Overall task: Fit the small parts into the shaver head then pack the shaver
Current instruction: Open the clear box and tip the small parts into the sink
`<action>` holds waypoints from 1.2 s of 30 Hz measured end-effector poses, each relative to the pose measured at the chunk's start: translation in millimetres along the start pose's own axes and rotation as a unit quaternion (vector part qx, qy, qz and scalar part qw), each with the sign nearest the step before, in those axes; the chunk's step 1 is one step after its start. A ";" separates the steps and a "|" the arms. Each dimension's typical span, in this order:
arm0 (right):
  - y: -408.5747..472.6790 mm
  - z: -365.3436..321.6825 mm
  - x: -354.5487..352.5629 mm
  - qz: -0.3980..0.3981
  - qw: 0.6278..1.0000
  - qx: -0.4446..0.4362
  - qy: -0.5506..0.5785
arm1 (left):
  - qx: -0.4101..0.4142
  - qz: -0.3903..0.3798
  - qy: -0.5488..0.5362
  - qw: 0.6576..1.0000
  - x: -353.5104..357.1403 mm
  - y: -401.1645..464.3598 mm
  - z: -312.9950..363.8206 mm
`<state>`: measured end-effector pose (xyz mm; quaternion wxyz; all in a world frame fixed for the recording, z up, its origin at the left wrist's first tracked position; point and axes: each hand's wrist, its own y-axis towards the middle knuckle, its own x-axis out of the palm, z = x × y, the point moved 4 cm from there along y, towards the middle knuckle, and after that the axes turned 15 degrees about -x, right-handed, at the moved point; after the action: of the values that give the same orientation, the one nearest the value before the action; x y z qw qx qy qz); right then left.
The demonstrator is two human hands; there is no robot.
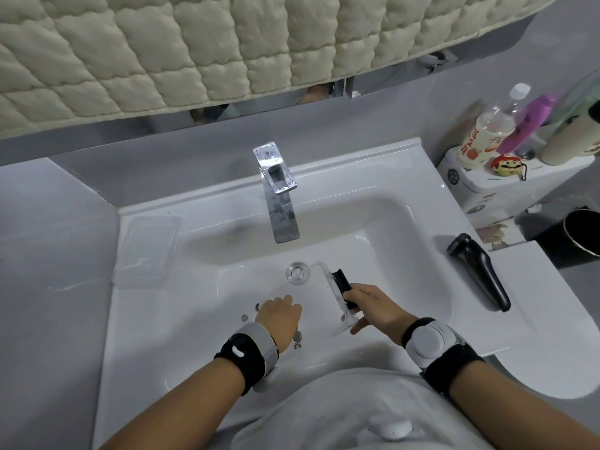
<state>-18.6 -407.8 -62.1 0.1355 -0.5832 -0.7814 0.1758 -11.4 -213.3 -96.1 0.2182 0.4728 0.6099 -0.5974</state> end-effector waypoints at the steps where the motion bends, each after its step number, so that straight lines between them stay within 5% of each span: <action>1: 0.1 0.0 0.1 -0.001 1.000 -0.001 -0.002 | 0.006 0.003 -0.015 1.000 1.0 -0.2 -0.2; 22: 0.7 3.6 2.0 0.000 1.000 -0.002 -0.002 | 0.094 -0.029 -0.160 0.982 5.1 -3.5 -0.4; 36: 1.5 10.4 -0.9 0.008 1.000 0.012 -0.009 | 0.071 -0.054 -0.014 0.996 1.6 -2.1 8.2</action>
<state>-21.4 -409.5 -72.1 0.1341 -0.5860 -0.7758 0.1919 -16.4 -220.2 -97.9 0.1595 0.4449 0.5874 -0.6569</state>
